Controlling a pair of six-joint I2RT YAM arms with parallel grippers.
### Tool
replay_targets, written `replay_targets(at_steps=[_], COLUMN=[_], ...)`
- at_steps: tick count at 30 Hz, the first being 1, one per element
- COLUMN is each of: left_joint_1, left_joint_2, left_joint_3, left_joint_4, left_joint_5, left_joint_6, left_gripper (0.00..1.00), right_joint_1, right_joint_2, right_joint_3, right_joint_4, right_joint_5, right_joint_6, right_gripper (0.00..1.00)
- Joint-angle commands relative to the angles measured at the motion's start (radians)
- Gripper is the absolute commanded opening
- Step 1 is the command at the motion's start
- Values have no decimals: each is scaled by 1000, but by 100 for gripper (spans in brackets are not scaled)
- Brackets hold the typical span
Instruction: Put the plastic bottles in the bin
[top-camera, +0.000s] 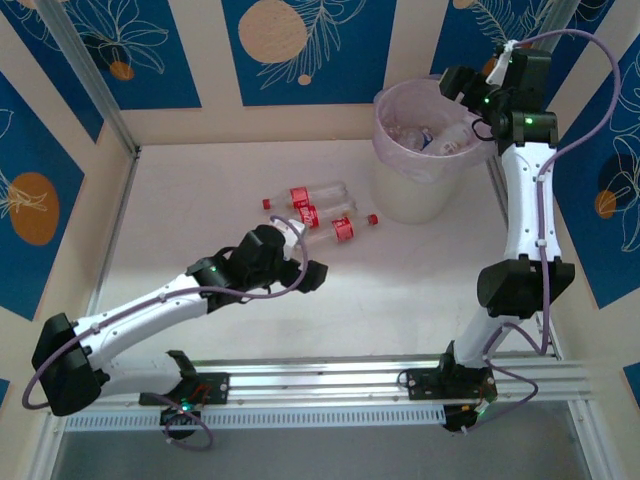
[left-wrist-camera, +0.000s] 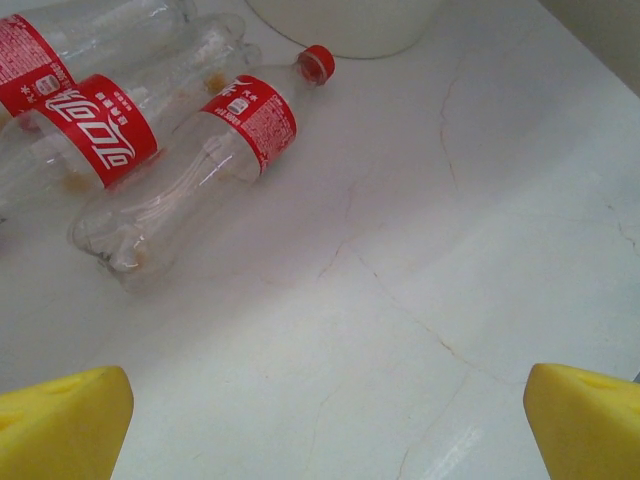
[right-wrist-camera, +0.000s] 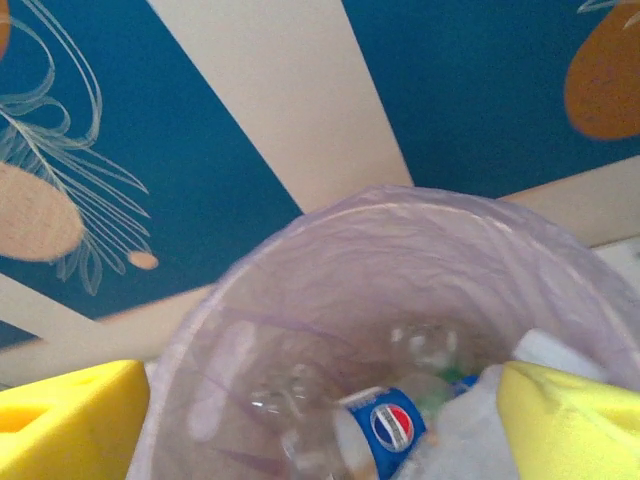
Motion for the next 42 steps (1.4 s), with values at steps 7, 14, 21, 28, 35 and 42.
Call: replay_targets(at_steps=[7,14,21,28,35,42], left_joint_1=[7,31,133,216,226,224], left_joint_2=[6,48,262,480,612,695], left_joint_3=[21,61,185,320,395,419], left_joint_4=[-3,-56,-51,-78,-101,-63], left_joint_5=[-6,-31,62,125,74,65], left_joint_6=[8,42,171,281,369,385], left_gripper=[100,100,97,94,94,95], right_joint_1=[64,88,108,97,105,104], right_joint_2=[163,132,-67,-363,-566,-707], right_joint_3=[125,60,-54,-361,-550,-693], right_joint_4=[-178,-146,-119,-16,-32,-68], right_joint_5=[136,109,2,-164,-192,-181], right_joint_6=[-130,-139,-123,-28,2,21], right_gripper=[56,54,74,87,88,88])
